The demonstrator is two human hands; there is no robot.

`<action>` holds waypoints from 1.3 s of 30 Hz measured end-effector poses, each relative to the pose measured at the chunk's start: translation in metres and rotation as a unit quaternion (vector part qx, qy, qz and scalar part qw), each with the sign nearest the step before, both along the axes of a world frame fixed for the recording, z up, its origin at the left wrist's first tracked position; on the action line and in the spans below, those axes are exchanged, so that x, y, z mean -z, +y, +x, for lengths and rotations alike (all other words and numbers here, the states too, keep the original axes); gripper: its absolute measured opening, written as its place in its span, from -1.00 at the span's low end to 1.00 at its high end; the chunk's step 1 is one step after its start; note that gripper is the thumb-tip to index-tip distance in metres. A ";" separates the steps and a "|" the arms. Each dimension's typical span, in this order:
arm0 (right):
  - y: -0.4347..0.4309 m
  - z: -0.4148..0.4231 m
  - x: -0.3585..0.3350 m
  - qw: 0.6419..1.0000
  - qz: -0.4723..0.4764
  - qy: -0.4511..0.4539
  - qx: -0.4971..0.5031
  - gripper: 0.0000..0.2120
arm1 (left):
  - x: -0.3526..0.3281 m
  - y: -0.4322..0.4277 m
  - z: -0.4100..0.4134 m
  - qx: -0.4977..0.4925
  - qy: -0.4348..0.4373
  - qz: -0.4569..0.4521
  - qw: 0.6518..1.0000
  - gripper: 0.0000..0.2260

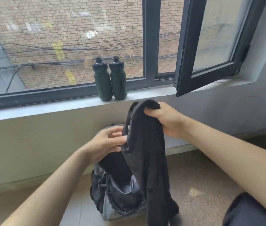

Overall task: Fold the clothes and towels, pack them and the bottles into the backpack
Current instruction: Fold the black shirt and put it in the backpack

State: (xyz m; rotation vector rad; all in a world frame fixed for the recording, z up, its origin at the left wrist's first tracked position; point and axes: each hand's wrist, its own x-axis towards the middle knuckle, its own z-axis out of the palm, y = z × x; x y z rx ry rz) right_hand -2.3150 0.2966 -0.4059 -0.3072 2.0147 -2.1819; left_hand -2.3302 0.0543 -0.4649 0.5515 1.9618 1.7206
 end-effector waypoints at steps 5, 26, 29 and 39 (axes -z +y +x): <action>0.009 -0.001 0.004 0.999 -0.004 0.021 0.033 -0.79 | -0.009 0.014 0.006 -0.195 0.165 -0.002 0.967 -0.96; 0.019 -0.006 0.009 0.963 0.244 0.116 -0.022 -0.90 | -0.042 -0.006 0.007 -0.218 -0.077 -0.020 0.973 -0.72; 0.015 -0.004 0.004 0.956 0.266 0.112 -0.047 -0.89 | -0.045 -0.002 0.005 -0.281 -0.122 0.116 0.945 -0.81; 0.002 0.012 -0.022 0.974 0.204 0.095 -0.028 -0.83 | -0.070 0.003 0.010 -0.217 -0.033 0.355 0.909 -0.63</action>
